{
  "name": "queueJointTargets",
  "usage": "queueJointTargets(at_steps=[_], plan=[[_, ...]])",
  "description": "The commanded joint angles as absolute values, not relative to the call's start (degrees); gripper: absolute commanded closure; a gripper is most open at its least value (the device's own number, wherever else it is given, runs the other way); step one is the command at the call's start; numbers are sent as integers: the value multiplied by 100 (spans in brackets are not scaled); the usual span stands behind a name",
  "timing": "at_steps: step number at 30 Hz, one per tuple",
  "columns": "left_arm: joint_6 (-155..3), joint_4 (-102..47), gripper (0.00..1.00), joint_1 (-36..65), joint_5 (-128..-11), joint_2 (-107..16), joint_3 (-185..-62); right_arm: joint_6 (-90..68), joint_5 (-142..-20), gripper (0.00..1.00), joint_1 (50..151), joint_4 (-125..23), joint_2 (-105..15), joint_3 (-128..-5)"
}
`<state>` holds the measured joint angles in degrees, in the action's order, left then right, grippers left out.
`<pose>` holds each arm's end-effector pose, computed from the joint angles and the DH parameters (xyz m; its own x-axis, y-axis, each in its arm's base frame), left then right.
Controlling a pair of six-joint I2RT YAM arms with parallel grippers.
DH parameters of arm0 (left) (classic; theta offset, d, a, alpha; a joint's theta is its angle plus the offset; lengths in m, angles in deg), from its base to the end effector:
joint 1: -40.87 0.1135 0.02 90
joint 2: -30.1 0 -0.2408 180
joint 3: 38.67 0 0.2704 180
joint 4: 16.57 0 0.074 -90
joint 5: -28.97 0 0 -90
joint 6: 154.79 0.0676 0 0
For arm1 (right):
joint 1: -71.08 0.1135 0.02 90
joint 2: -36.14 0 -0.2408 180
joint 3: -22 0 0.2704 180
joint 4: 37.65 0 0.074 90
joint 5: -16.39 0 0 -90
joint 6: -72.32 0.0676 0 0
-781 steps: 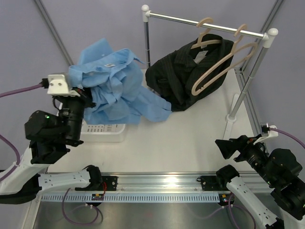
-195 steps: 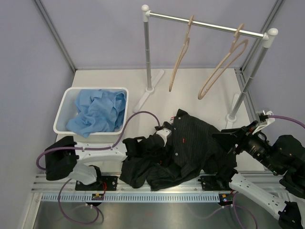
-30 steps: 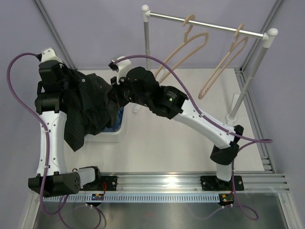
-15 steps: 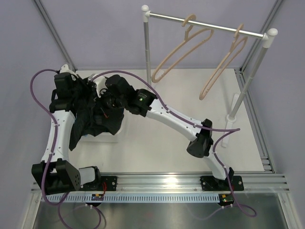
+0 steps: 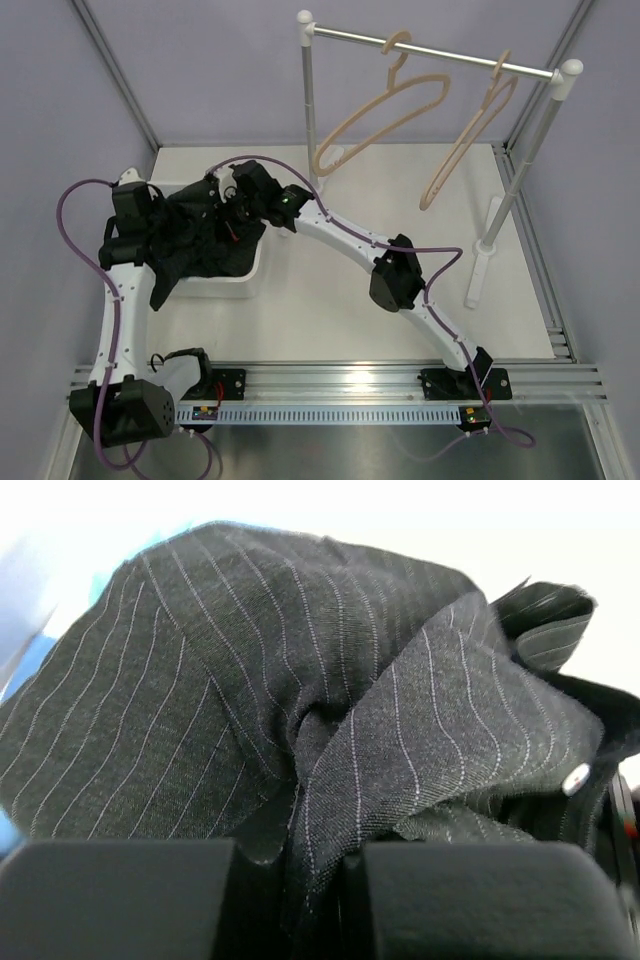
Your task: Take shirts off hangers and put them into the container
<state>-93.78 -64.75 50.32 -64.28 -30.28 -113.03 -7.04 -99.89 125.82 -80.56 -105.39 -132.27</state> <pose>0.2772 0.0423 0.3086 -0.4280 -0.5618 -0.7080 -0.3716 0.8235 -0.4287 0.3154 0.4979 0.2553 -0.4611 -0.3654 -0.8086 -0.8832 0.2773 0.3783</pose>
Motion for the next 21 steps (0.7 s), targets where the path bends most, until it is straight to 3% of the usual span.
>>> queueJointTargets(at_steps=[1,4,8,10,12,14,15,16,17,18,21], plan=[[-9414,-6727,90,5071,-5911,-2817,-10942,-643,-10305,100,12584,-8246,-10834,-13522],[-9590,-6736,87,5080,-5787,-2782,-10713,-616,-10420,100,12610,-8352,-11063,-13575],[-9713,-6649,49,5080,-5646,-2650,-10423,-494,-10560,100,12628,-8475,-11344,-13707],[-9713,-6666,35,5080,-5533,-2615,-10379,-450,-10595,100,12636,-8484,-11397,-13707],[-9635,-6710,27,5071,-5480,-2624,-10405,-467,-10622,100,12654,-8528,-11450,-13707],[-9599,-6719,24,5089,-5462,-2702,-10501,-528,-10605,100,12671,-8572,-11424,-13689],[-9573,-6667,23,5071,-5558,-2729,-10510,-555,-10561,99,12672,-8581,-11424,-13672],[-9547,-6623,27,5080,-5654,-2764,-10511,-590,-10499,90,12680,-8589,-11337,-13646],[-9511,-6587,33,5080,-5768,-2877,-10519,-634,-10334,72,12698,-8563,-11153,-13541],[-9511,-6561,38,5080,-5796,-2948,-10528,-669,-10271,66,12698,-8537,-11056,-13488],[-9511,-6499,71,5080,-5919,-3343,-10554,-731,-10121,41,12698,-8685,-10660,-13504]])
